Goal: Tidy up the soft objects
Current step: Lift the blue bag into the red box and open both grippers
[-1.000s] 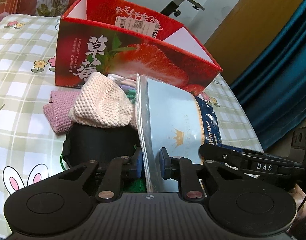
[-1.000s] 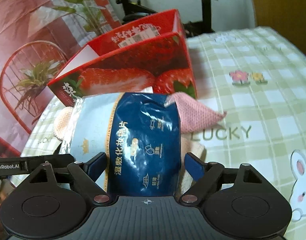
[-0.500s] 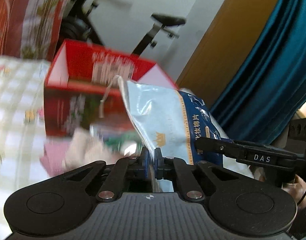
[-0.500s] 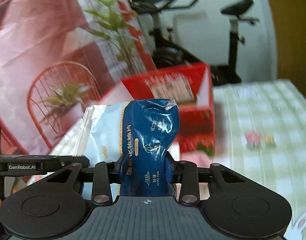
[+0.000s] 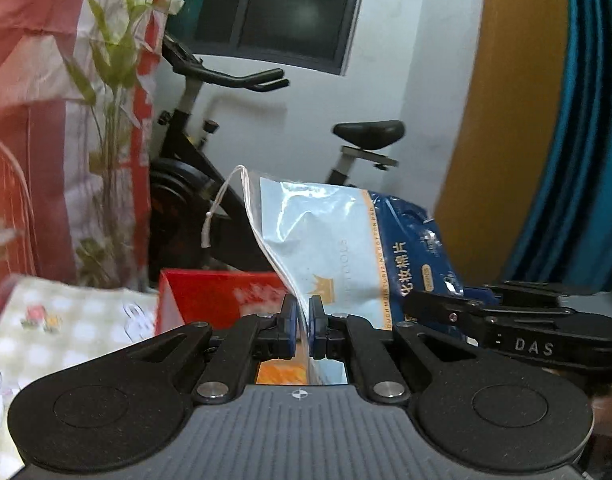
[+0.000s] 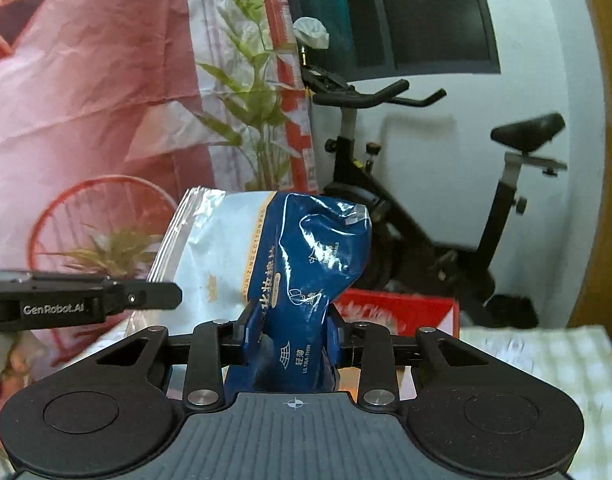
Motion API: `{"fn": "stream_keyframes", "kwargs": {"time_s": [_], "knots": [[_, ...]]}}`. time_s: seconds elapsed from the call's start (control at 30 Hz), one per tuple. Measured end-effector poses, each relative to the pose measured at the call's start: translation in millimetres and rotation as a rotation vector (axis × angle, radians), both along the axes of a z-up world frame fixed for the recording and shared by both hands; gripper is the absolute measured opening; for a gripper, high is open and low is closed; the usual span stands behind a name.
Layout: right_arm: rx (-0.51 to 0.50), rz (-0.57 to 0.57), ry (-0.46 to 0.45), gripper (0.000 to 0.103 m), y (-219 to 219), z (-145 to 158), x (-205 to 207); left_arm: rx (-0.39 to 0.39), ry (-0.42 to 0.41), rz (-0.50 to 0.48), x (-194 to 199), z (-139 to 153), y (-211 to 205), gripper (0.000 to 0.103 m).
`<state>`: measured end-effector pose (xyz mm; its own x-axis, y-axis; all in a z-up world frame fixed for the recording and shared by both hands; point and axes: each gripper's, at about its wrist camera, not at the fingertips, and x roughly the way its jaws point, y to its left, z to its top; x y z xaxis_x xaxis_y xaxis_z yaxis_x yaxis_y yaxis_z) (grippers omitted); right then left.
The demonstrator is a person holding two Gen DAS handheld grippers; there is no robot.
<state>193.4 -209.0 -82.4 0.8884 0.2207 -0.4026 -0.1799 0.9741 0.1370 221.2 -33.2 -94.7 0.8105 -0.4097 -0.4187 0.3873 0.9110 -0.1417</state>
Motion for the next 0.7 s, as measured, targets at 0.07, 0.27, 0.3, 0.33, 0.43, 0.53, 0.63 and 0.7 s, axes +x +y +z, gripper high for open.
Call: {"fn": "stream_keyframes", "kwargs": {"time_s": [0.07, 0.27, 0.3, 0.33, 0.43, 0.53, 0.63, 0.7], "knots": [[-0.020, -0.016, 0.023, 0.030, 2, -9, 18, 0.021, 0.038, 0.010, 20, -10, -6, 0.007], [-0.050, -0.043, 0.206, 0.030, 6, -57, 59, 0.011, 0.268, 0.016, 60, -52, -9, 0.007], [-0.050, -0.046, 0.233, 0.030, 6, -65, 62, 0.013, 0.295, 0.012, 64, -59, -9, 0.007], [-0.049, -0.051, 0.255, 0.030, 6, -73, 64, 0.014, 0.314, 0.007, 66, -63, -8, 0.007], [-0.047, -0.074, 0.300, 0.031, 5, -87, 67, 0.031, 0.345, -0.007, 72, -73, -8, 0.009], [-0.071, -0.093, 0.325, 0.035, 6, -93, 68, 0.065, 0.353, -0.005, 71, -75, -9, 0.032], [-0.122, -0.125, 0.316, 0.048, 8, -93, 62, 0.053, 0.317, -0.002, 68, -69, -2, 0.059], [-0.125, -0.127, 0.300, 0.055, 6, -90, 56, 0.042, 0.312, -0.008, 62, -64, 1, 0.059]]}}
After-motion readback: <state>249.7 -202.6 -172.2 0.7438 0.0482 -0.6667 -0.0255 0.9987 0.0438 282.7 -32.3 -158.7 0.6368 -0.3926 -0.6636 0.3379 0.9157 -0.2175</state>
